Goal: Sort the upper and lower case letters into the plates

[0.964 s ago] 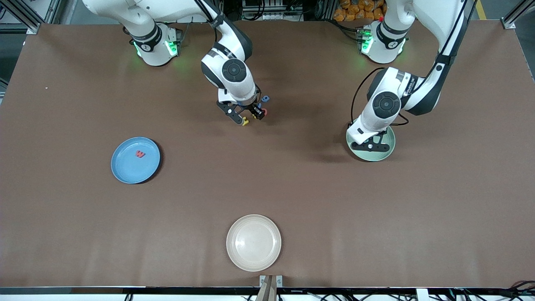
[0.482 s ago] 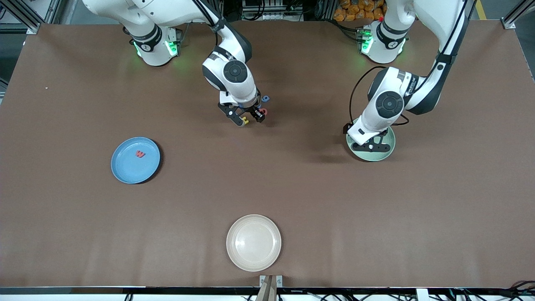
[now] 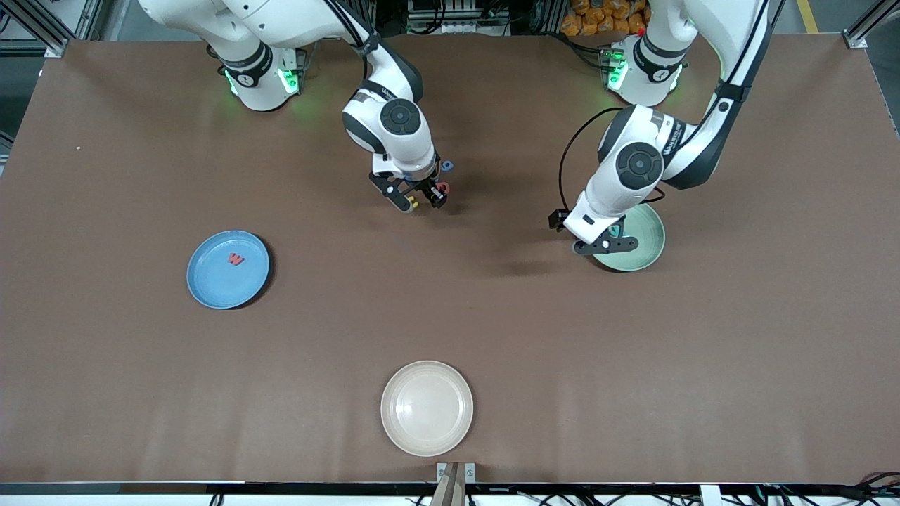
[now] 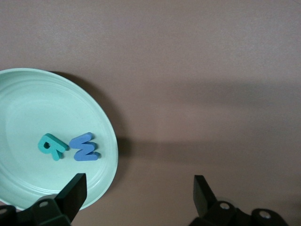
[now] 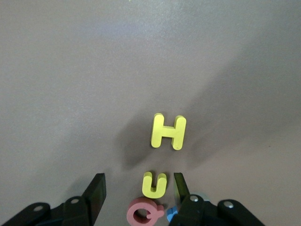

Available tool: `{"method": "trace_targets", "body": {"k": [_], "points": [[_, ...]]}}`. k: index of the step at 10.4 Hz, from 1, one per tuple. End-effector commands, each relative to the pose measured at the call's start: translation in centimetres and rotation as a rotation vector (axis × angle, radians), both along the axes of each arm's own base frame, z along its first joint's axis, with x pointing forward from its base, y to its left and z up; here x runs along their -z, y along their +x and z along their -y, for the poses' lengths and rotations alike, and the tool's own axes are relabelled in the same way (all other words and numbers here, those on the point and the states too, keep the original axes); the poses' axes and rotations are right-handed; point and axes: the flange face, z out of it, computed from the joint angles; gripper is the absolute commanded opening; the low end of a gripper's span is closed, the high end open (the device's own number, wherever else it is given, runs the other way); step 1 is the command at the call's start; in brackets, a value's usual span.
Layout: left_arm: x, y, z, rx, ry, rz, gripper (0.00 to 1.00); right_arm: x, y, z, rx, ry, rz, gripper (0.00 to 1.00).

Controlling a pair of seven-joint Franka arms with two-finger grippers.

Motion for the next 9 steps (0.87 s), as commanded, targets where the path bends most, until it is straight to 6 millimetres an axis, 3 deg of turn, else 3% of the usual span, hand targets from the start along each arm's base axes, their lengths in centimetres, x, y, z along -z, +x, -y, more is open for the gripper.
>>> {"method": "trace_targets", "body": {"k": [1, 4, 9], "points": [[1.0, 0.8, -0.1, -0.006, 0.013, -0.011, 1.00, -0.1, -0.1, -0.7, 0.022, 0.008, 0.019, 0.62], [1.8, 1.3, -1.3, -0.019, 0.026, -0.022, 1.00, 0.2, -0.4, -0.8, 0.026, 0.004, 0.017, 0.62], [3.0, 1.9, -1.1, 0.010, 0.054, -0.025, 1.00, 1.4, -0.9, -0.8, 0.017, -0.011, 0.014, 0.61]]}}
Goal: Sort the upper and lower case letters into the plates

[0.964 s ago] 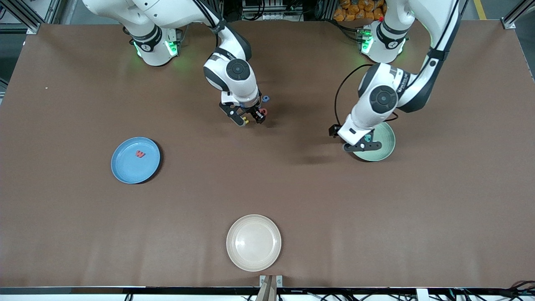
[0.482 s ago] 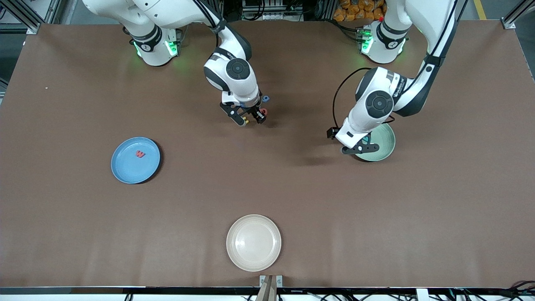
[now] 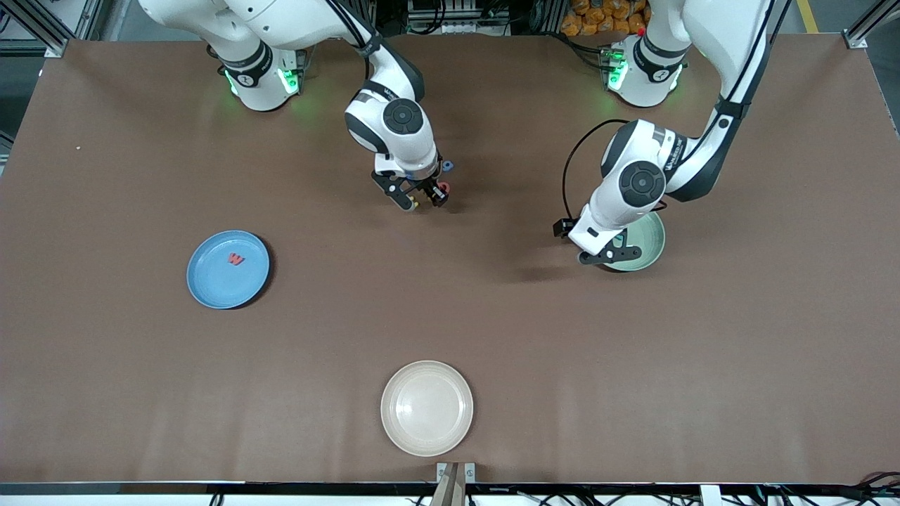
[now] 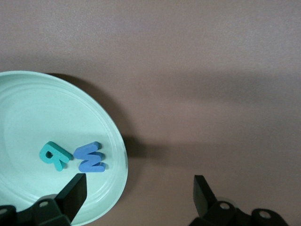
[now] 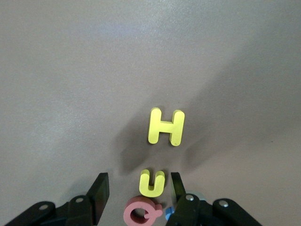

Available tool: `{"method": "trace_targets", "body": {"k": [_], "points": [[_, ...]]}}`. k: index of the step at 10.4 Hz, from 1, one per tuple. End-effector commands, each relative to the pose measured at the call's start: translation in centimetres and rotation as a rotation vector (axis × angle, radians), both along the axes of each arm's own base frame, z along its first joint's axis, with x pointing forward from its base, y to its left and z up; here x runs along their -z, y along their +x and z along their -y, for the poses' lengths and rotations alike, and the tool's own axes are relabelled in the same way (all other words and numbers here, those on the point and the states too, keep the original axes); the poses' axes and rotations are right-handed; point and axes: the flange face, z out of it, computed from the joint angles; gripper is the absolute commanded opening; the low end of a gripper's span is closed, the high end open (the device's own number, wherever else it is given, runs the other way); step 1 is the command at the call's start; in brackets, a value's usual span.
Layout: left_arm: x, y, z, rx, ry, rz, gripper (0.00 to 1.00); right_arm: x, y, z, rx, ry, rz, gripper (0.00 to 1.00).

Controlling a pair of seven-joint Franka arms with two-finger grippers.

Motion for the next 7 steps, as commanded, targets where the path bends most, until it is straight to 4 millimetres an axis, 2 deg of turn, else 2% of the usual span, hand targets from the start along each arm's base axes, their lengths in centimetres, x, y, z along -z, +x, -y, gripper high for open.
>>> {"method": "trace_targets", "body": {"k": [1, 7], "points": [[0.11, 0.92, -0.12, 0.019, 0.030, 0.013, 1.00, 0.66, -0.27, -0.55, 0.019, 0.002, 0.025, 0.61], [0.18, 1.01, 0.29, 0.018, 0.029, 0.014, 1.00, 1.03, -0.97, -0.71, 0.021, 0.017, 0.037, 0.58]]}}
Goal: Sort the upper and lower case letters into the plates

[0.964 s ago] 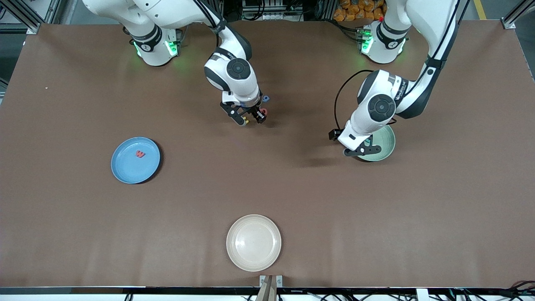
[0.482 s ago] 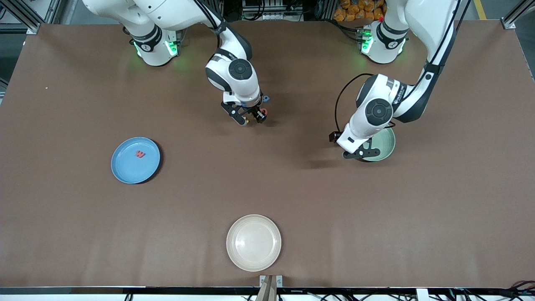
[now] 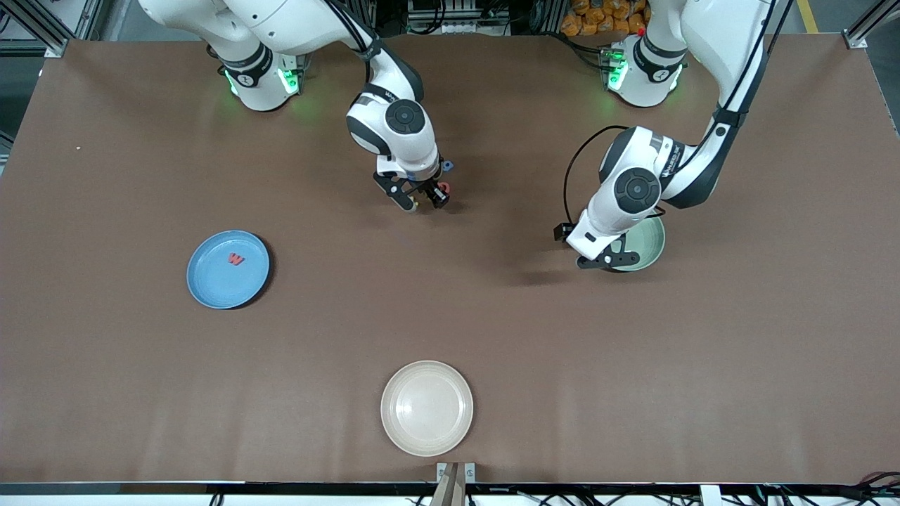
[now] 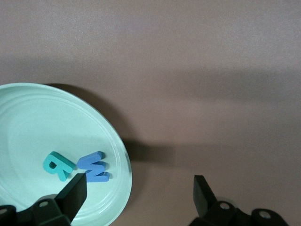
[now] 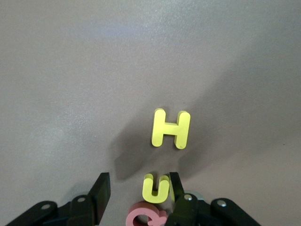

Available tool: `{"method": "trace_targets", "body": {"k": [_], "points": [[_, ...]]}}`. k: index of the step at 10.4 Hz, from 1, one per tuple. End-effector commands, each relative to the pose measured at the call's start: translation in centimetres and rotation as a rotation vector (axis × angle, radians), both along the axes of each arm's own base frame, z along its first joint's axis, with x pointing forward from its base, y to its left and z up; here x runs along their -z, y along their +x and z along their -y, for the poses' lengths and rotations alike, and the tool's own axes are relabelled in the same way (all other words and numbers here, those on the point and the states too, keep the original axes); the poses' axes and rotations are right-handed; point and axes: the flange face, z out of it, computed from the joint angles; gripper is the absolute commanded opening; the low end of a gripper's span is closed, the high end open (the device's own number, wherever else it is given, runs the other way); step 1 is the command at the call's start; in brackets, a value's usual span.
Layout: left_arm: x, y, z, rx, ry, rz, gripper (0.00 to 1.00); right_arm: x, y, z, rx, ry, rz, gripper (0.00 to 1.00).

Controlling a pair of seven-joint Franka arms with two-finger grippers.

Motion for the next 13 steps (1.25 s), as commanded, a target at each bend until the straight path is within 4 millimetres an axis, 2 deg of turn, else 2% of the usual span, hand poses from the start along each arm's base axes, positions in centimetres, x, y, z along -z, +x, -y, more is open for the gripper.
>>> {"method": "trace_targets", "body": {"k": [1, 7, 8, 10, 11, 13], "points": [[-0.4, 0.7, 0.5, 0.001, 0.014, 0.013, 1.00, 0.3, -1.0, -0.4, 0.006, 0.008, 0.020, 0.58], [-0.5, 0.8, 0.5, 0.000, 0.013, 0.016, 1.00, 0.9, -2.4, -0.3, -0.017, 0.008, 0.029, 0.57], [-0.5, 0.8, 0.5, 0.000, 0.013, 0.016, 1.00, 0.8, -2.4, -0.4, -0.016, 0.016, 0.036, 0.54], [-0.4, 0.8, 0.5, 0.000, 0.013, 0.015, 1.00, 0.8, -2.3, -0.4, -0.021, 0.021, 0.041, 0.45], [-0.3, 0.8, 0.5, 0.001, 0.014, 0.013, 1.00, 0.8, -2.3, -0.4, -0.022, 0.023, 0.042, 0.35], [-0.3, 0.8, 0.5, 0.001, 0.014, 0.013, 1.00, 0.8, -2.4, -0.4, -0.032, 0.019, 0.047, 0.06]]}}
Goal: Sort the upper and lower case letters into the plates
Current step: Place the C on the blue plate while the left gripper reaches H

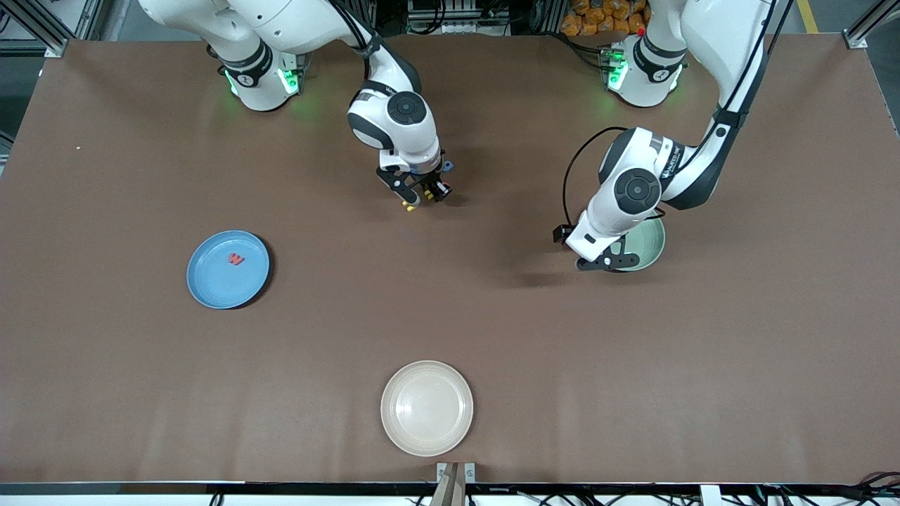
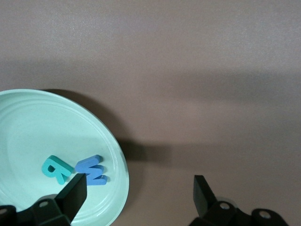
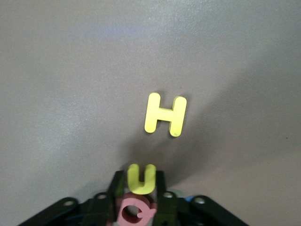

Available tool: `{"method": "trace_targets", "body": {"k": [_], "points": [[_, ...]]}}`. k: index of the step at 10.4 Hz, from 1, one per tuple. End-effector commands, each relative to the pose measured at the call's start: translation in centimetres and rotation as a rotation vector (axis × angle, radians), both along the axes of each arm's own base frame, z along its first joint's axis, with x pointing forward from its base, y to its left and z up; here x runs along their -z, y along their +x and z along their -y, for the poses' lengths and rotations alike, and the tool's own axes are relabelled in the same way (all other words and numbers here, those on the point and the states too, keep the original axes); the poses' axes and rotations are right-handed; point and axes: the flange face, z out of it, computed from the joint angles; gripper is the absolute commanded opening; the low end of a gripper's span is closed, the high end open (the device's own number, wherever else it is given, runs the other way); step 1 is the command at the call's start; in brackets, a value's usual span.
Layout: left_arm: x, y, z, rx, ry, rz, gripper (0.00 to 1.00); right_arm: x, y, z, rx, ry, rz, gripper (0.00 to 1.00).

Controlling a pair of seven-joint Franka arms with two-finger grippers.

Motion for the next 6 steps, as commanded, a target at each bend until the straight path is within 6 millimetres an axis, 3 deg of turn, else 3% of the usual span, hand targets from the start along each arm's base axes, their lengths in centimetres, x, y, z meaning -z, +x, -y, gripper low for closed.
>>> {"method": "trace_targets", "body": {"k": [1, 4, 6], "points": [[-0.1, 0.4, 0.3, -0.001, 0.018, 0.006, 1.00, 0.2, -0.5, 0.0, 0.012, 0.007, 0.019, 0.00], [-0.1, 0.4, 0.4, -0.006, 0.018, 0.006, 1.00, 0.0, 0.0, 0.3, 0.018, 0.000, 0.018, 0.00], [-0.1, 0.5, 0.5, -0.006, 0.016, 0.007, 1.00, -2.1, 2.2, 1.6, 0.023, -0.007, 0.045, 0.00]]}}
